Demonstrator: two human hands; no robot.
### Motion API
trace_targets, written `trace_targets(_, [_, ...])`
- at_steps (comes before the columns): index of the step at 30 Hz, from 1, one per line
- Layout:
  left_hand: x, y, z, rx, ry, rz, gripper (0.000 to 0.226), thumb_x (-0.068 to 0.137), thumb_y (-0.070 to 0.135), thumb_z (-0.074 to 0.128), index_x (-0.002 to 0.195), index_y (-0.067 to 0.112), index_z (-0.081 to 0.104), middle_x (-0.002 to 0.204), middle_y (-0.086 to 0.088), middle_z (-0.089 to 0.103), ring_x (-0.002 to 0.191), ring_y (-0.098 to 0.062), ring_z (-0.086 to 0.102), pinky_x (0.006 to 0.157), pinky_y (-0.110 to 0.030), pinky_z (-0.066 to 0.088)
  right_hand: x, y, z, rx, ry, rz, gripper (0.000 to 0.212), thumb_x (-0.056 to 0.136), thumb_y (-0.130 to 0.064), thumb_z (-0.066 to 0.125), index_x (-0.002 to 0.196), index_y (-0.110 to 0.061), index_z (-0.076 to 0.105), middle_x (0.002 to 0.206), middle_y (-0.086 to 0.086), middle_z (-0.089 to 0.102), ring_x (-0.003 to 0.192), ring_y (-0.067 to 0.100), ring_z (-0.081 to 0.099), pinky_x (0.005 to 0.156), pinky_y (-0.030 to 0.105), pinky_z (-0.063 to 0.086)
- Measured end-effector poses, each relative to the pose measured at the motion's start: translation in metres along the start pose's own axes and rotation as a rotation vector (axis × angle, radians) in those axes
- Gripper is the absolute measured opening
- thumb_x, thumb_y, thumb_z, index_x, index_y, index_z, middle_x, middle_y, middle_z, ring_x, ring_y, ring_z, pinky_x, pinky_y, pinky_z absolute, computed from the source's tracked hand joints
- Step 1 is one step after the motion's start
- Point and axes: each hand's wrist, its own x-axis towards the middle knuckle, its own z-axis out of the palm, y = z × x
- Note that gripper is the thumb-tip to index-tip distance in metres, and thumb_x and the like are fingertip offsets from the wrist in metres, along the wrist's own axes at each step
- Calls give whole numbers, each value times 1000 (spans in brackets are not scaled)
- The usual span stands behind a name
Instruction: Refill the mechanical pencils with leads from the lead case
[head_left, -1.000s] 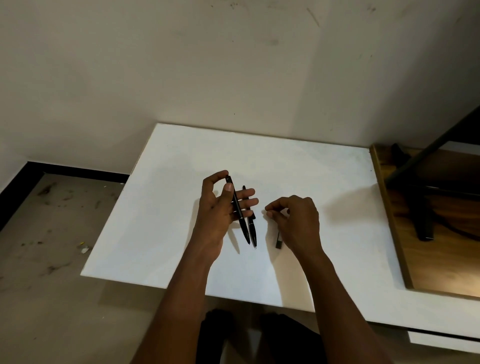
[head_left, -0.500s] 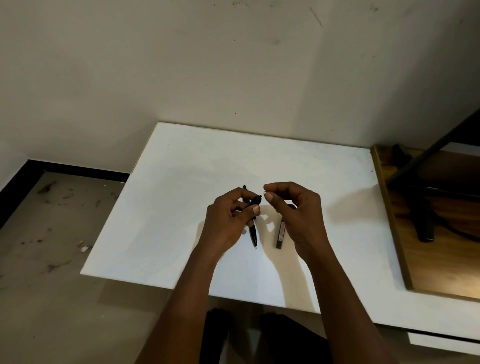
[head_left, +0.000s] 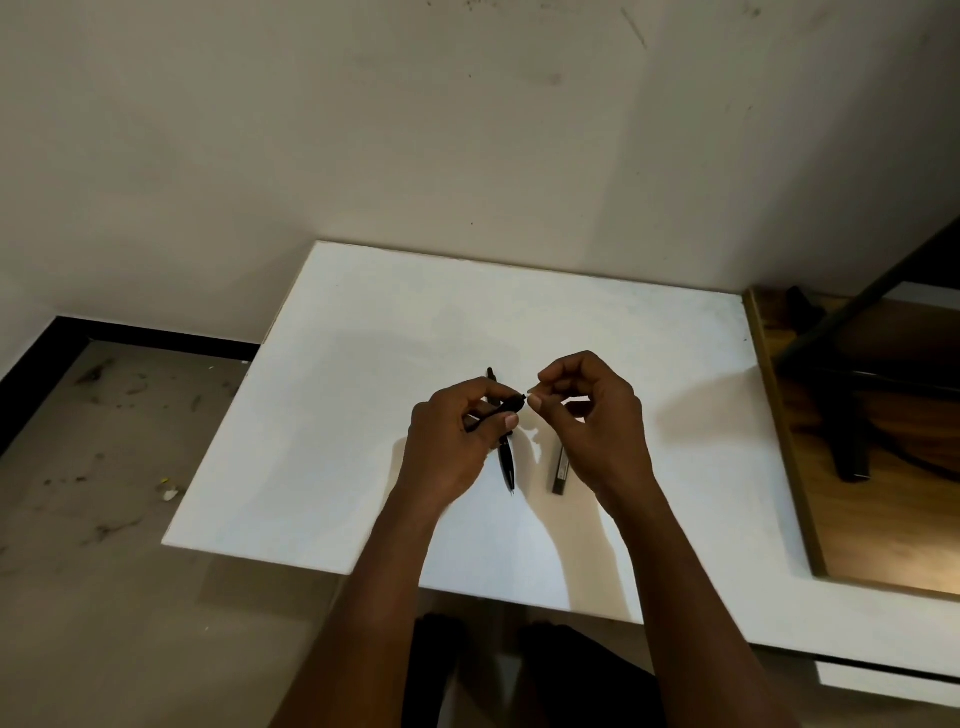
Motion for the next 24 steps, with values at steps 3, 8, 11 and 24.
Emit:
trace_targets(3, [0,-2,0,96,17,31,15,86,19,76,100,25,77,83,5,76,79,-13,72,77,-31,57,0,1,-1,-65,-19,-54,19,83,-3,75,93,-15,65,80,-10,71,80,7,67,68,14,50])
trace_targets(8, [-1,-3,1,263,18,101,16,88,22,74,102,29,77,92,8,78,85,-13,70,76,-29,54,-3,2,-3,-211,-85,-139,24,83,5,69,92,-15,59,79,-5,68,76,8,64,72,18,51])
trace_targets(11, [-2,-3,2,362,16,133,15,89,25,72,102,31,76,93,9,78,87,-13,70,65,-22,45,-2,1,-2,-327,-134,-163,29,82,10,65,89,-16,53,79,-3,66,75,15,62,73,37,53])
trace_targets(24, [-1,-4,5,307,48,128,15,88,23,72,101,28,77,91,8,78,86,-14,70,73,-27,52,-5,2,0,-127,7,-94,37,80,10,69,74,-19,46,74,2,74,75,0,71,67,7,45])
